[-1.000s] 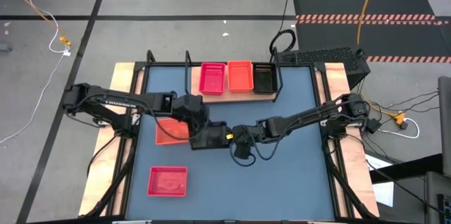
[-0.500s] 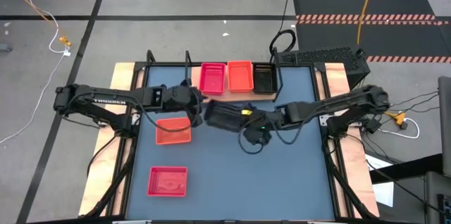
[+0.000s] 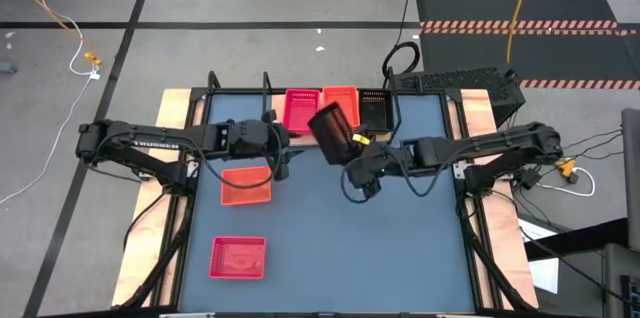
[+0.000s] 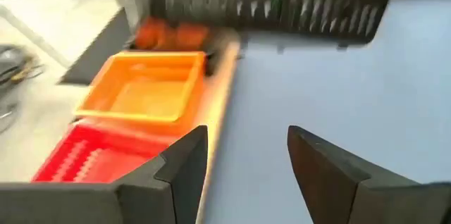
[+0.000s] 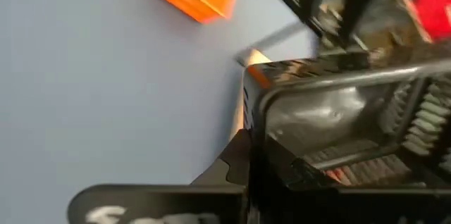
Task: Stack baskets on shelf by color
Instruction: Stack the black bin on the black bin on the shelf
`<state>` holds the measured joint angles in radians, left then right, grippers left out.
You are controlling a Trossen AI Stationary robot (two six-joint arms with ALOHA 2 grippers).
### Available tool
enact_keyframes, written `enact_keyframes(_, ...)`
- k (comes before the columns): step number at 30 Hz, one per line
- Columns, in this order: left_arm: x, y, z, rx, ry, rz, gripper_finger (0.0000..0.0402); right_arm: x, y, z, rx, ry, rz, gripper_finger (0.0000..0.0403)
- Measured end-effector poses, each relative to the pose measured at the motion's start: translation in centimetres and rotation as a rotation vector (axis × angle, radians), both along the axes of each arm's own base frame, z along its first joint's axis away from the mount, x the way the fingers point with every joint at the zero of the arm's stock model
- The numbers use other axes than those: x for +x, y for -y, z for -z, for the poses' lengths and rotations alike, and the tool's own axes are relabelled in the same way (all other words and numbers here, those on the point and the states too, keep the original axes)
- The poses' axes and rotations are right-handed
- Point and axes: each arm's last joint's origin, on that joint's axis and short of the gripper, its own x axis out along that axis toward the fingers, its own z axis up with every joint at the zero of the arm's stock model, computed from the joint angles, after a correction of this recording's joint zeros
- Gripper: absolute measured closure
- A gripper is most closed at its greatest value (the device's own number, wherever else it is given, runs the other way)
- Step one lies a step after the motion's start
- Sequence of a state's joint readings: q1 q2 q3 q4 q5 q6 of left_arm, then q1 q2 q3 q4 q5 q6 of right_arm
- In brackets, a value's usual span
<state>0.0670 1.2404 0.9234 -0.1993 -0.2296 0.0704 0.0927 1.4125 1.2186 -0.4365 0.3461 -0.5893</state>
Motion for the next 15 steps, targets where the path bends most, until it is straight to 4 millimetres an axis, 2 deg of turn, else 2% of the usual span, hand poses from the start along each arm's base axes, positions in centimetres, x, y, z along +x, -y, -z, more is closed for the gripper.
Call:
enact_keyframes(8, -0.9, -2.1, 0.8, 0.002, -0.093, -0.190, 0.0201, -1.2, 2.1, -0.5, -0.139, -0.014, 0.261, 0.0403)
enact_keyframes(15, -2.3, -3.6, 1.8, 0.022, -0.221, -0.386, 0.0201, -2.2, 5.2, -0.9, -0.173, -0.046, 0.372, 0.0403)
